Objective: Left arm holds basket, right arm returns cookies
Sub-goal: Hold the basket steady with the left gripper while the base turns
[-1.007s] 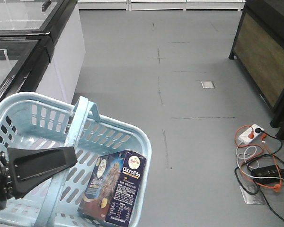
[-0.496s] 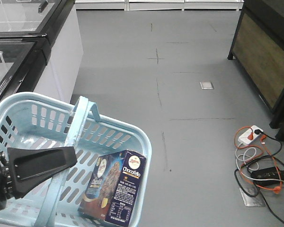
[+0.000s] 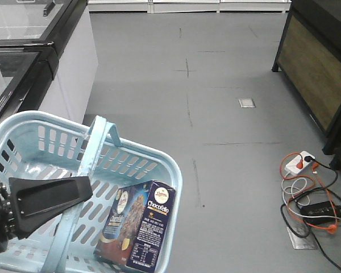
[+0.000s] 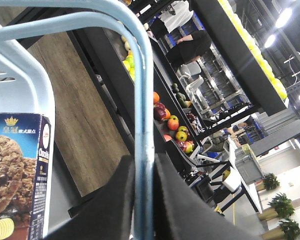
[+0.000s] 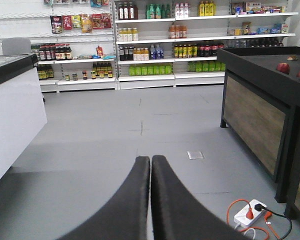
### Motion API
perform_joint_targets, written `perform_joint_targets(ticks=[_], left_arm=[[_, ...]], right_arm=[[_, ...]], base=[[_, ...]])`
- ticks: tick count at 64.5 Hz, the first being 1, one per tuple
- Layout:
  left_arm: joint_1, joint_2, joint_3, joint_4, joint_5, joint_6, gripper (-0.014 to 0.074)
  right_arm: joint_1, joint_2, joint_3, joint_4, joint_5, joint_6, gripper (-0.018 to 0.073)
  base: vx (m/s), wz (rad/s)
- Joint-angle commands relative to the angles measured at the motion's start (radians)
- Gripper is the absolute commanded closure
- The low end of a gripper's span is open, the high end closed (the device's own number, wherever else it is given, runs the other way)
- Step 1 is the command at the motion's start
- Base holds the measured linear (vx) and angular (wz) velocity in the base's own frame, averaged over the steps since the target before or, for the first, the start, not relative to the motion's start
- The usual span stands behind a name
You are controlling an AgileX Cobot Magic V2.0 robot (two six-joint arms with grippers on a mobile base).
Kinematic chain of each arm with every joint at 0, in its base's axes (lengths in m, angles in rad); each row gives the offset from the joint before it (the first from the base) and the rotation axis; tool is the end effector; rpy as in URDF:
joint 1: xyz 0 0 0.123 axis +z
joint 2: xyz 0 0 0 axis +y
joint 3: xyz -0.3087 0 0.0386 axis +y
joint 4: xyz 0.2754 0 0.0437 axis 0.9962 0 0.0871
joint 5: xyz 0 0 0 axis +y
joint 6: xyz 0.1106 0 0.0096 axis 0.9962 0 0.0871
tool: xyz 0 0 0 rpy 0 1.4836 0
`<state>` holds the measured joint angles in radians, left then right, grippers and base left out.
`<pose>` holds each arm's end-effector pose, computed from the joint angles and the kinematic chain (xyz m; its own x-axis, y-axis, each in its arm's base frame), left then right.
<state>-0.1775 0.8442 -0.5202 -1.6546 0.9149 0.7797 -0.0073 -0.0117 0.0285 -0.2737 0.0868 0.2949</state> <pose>0.1481 -0.1157 0.3244 -0.7793 -0.3590 -0.5136 0.4261 0.2972 -0.8545 0.0779 -0.0032 0.1955 -0.0125 0.0223 -0.9997 0.0310 0.9993 0.0219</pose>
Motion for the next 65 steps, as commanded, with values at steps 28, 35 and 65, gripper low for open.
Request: perform_joint_targets(ticks=[28, 35, 65], left_arm=[[-0.007, -0.014, -0.029, -0.112, 0.03, 0.016, 0.0605], [-0.007, -0.014, -0.029, -0.112, 0.03, 0.016, 0.0605], [-0.007, -0.014, -0.029, -0.112, 0.03, 0.016, 0.0605]], right_arm=[[-0.005, -0.011, 0.021, -0.011, -0.077, -0.009, 0.0563], [-0.005, -0.011, 0.021, -0.011, -0.077, -0.009, 0.0563], [-0.005, -0.011, 0.021, -0.011, -0.077, -0.009, 0.0563]], base=[[0.01, 0.0], [0.0, 0.0], [0.0, 0.0]])
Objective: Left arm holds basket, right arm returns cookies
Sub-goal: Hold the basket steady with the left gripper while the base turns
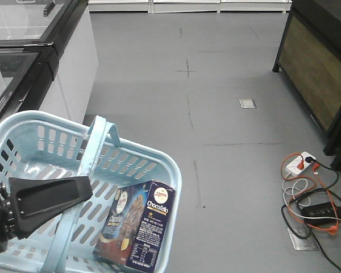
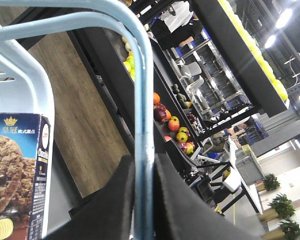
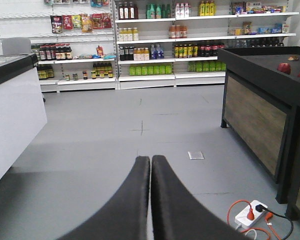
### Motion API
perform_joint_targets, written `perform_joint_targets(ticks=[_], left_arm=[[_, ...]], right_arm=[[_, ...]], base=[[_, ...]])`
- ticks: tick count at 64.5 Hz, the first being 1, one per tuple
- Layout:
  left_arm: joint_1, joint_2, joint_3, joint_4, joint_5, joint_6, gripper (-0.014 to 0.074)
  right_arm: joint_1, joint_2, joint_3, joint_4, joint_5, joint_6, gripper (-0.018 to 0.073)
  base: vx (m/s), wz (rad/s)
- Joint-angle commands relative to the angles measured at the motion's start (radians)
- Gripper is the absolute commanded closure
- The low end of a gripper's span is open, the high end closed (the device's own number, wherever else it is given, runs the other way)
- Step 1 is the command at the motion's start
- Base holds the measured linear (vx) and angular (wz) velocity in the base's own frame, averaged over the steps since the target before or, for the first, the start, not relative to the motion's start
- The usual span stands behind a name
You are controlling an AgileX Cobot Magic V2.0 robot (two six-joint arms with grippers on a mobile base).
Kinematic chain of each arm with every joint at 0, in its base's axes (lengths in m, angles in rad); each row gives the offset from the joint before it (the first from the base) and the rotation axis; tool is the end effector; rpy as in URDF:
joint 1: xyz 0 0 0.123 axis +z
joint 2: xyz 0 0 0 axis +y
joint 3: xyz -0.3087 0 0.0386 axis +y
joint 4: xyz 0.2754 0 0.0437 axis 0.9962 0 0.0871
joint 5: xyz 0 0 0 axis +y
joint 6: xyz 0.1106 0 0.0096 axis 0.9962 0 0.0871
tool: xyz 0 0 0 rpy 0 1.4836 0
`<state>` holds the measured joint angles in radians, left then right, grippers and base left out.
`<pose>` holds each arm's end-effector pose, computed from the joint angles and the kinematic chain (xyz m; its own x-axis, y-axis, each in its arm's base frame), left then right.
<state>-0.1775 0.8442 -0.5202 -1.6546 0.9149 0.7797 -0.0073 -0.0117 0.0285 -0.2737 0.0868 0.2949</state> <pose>0.1481 -0.1157 0.3244 -0.7793 -0.3590 -0.5136 0.4261 0.2972 -0.8545 0.0779 -0.0032 0.1955 -0.0125 0.0223 -0.9997 0.0310 0.9993 0.0219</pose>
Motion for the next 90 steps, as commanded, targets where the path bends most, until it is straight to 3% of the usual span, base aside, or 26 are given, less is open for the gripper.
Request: perform_joint_targets(ticks=[1, 90], left_arm=[[-0.007, -0.014, -0.029, -0.112, 0.03, 0.016, 0.0605], [-0.007, -0.014, -0.029, -0.112, 0.03, 0.016, 0.0605]], right_arm=[[-0.005, -0.011, 0.021, -0.011, -0.077, -0.009, 0.0563], [-0.005, -0.011, 0.021, -0.011, -0.077, -0.009, 0.0563]], base=[[0.0, 0.01], [0.0, -0.01]])
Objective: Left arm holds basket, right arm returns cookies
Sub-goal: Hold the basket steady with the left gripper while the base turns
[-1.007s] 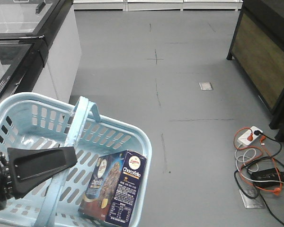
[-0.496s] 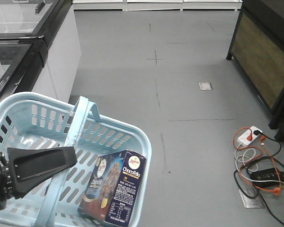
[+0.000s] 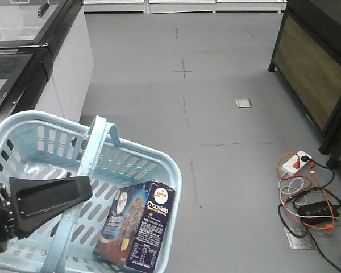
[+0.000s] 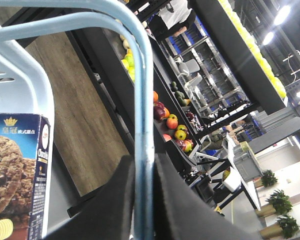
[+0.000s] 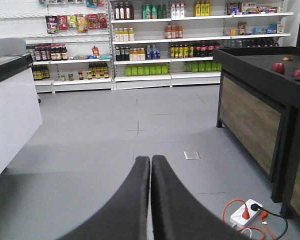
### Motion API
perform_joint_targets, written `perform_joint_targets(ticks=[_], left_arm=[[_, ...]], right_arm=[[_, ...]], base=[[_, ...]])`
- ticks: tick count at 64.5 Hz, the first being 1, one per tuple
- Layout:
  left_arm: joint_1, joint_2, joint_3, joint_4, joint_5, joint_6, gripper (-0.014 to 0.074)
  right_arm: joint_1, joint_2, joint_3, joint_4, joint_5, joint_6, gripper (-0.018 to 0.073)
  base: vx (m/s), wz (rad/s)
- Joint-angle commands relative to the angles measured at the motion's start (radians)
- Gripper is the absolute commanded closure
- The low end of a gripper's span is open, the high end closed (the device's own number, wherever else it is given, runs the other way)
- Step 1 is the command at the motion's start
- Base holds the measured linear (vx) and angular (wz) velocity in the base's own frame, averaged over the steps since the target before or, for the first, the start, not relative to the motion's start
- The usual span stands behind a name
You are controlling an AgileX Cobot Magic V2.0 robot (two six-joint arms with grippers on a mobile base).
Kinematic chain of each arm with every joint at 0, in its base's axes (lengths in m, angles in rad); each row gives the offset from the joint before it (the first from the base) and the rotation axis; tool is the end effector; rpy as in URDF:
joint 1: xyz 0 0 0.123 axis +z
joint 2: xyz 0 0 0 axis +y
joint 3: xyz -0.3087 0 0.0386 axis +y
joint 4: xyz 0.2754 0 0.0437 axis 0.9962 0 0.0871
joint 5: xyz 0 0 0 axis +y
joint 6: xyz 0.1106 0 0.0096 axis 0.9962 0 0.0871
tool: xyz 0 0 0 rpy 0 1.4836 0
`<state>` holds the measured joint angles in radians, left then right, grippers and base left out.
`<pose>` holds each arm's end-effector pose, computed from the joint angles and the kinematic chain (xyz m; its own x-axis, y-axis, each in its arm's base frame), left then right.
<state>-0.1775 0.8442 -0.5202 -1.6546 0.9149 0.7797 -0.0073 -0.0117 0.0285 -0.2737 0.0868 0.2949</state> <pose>0.1481 -0.1157 0.3244 -0.7793 -0.3590 -0.5136 0.4261 0.2972 -0.8545 0.0779 -0.0032 0.1955 -0.0125 0.0223 -0.9997 0.0310 0.9993 0.0219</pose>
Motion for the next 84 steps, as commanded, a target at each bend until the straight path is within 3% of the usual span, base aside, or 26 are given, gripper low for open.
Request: perform_joint_targets(ticks=[1, 84], left_arm=[[-0.007, -0.014, -0.029, -0.112, 0.03, 0.016, 0.0605], [-0.007, -0.014, -0.029, -0.113, 0.03, 0.016, 0.0603]], right_arm=[[-0.005, -0.011, 0.021, -0.011, -0.077, -0.009, 0.0563], [-0.005, -0.011, 0.021, -0.011, -0.077, -0.009, 0.0563]], base=[[0.01, -0.04], [0.0, -0.01]])
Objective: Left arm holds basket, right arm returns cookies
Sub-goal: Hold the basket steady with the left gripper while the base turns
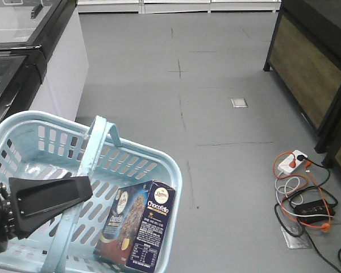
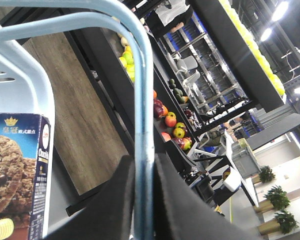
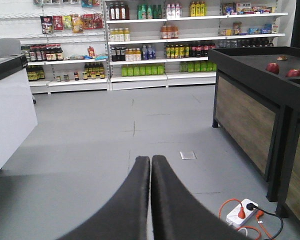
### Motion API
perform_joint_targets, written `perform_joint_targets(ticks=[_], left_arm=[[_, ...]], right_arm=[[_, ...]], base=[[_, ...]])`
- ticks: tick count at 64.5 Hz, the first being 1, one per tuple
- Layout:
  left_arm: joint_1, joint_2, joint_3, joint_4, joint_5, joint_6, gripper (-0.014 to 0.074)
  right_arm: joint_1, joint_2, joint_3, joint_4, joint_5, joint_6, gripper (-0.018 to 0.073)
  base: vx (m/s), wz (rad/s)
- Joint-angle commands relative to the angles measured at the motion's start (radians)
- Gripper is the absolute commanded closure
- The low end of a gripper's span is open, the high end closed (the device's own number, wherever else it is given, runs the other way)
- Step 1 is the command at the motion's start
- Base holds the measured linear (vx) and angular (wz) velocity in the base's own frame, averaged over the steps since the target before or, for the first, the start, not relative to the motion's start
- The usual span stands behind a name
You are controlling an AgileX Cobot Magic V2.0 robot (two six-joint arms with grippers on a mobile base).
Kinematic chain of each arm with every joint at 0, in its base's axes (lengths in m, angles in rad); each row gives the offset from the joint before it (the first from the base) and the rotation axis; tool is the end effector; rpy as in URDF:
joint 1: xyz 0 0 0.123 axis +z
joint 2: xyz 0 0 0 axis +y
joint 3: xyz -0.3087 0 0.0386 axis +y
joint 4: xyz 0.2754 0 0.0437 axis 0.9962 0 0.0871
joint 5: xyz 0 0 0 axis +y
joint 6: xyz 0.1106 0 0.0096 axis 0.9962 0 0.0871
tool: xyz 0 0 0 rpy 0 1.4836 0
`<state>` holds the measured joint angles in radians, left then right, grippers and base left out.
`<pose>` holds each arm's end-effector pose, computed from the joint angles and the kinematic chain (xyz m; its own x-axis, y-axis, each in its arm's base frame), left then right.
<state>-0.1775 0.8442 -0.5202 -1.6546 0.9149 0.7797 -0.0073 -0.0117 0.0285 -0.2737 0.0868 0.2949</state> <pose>0.1481 -0.1157 0.3244 -0.7793 -0.3590 -0.5136 0.4261 0.2972 -0.8545 0.0779 -0.0032 0.1955 -0.0125 0.0223 -0.9997 0.0310 0.9993 0.0219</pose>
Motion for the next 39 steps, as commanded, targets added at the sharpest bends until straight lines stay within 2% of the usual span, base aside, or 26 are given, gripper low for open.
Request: perform_joint_targets(ticks=[1, 39], left_arm=[[-0.007, -0.014, -0.029, -0.113, 0.03, 0.016, 0.0603], [-0.007, -0.014, -0.029, -0.113, 0.03, 0.016, 0.0603]], right_arm=[[-0.005, -0.011, 0.021, -0.011, -0.077, -0.009, 0.0563], [-0.005, -0.011, 0.021, -0.011, -0.077, -0.009, 0.0563]], base=[[0.0, 0.0], [0.0, 0.0]])
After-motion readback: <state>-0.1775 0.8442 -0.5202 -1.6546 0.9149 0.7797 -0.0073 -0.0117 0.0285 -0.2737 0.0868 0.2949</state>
